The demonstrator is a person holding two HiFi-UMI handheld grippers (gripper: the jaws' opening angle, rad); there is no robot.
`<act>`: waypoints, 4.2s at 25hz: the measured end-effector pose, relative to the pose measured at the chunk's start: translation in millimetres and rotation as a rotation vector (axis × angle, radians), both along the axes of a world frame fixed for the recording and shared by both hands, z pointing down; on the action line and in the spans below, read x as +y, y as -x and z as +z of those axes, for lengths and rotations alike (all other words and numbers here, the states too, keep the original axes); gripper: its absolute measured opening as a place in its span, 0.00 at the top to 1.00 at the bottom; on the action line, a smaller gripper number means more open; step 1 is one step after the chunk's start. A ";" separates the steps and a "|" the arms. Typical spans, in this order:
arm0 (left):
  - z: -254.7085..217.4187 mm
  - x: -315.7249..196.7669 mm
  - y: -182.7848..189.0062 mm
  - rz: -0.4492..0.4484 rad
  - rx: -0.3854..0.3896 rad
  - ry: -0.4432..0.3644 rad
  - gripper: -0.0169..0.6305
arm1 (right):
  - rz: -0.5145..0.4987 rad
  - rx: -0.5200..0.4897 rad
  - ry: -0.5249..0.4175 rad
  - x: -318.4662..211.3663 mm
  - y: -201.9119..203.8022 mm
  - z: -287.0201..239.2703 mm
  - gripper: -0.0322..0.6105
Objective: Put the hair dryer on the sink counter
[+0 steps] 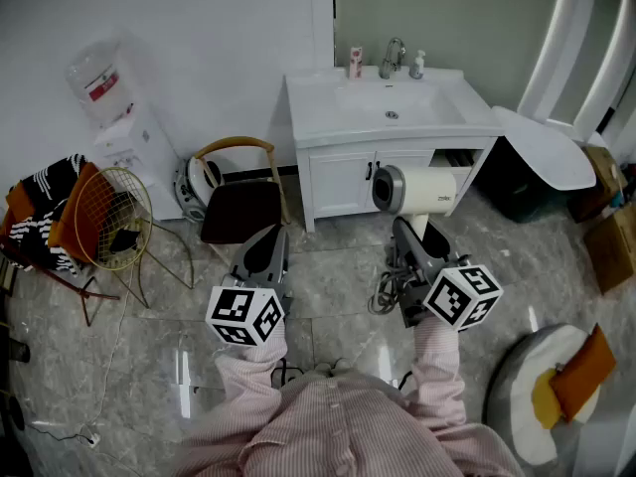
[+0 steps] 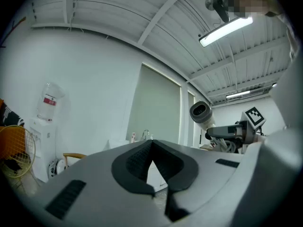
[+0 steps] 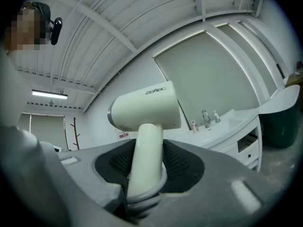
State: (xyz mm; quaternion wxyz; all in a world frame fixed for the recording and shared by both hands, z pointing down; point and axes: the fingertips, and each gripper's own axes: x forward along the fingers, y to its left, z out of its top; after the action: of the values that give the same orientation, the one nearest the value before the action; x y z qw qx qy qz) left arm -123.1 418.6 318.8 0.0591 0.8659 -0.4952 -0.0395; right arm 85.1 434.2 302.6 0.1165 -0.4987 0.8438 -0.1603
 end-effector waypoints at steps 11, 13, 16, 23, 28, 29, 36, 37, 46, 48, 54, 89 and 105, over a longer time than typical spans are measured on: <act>4.8 -8.8 -17.3 -0.004 -0.027 -0.004 0.98 | -0.007 -0.004 -0.008 -10.0 -15.8 2.7 0.69; 6.6 -11.2 -21.4 -0.004 -0.028 -0.002 0.98 | -0.004 -0.013 -0.007 -13.3 -20.1 4.6 0.69; 12.7 -13.3 -26.0 -0.010 -0.023 0.008 0.98 | -0.008 -0.028 -0.006 -19.4 -25.9 8.5 0.69; 24.2 -18.0 -19.9 -0.059 -0.007 0.034 0.98 | -0.040 -0.054 0.013 -33.6 -27.3 20.0 0.69; 30.4 -37.3 -14.6 -0.075 -0.008 0.056 0.98 | -0.055 -0.052 0.031 -54.7 -21.6 26.2 0.69; 31.2 -42.5 -14.8 -0.075 -0.006 0.057 0.98 | -0.055 -0.050 0.035 -59.9 -21.7 27.6 0.69; 32.7 -106.4 -16.9 -0.059 0.000 0.049 0.98 | -0.045 -0.041 0.033 -119.2 -23.5 32.0 0.69; 31.6 -117.5 -16.7 -0.056 0.000 0.046 0.98 | -0.043 -0.041 0.032 -129.7 -22.9 32.2 0.69; 36.1 -226.0 -7.6 -0.027 0.006 0.072 0.98 | -0.022 -0.041 0.073 -233.2 -8.2 41.0 0.69; 36.9 -249.5 -4.6 -0.021 0.011 0.079 0.98 | -0.018 -0.043 0.077 -255.2 -4.4 40.3 0.69; 38.6 -307.8 6.6 -0.004 0.025 0.088 0.98 | -0.010 -0.052 0.089 -311.1 9.7 41.6 0.69; 76.3 -569.2 12.2 -0.100 0.070 0.195 0.98 | -0.107 -0.055 0.196 -599.3 17.6 75.1 0.69; 108.2 -683.9 -13.7 -0.168 0.084 0.284 0.98 | -0.186 -0.046 0.302 -735.8 6.2 112.4 0.69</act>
State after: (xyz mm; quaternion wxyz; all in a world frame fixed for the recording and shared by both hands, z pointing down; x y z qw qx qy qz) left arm -109.4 -265.3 427.0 0.1979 0.8019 -0.5637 -0.0102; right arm 78.9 -301.6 414.9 0.0440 -0.4266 0.8497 -0.3067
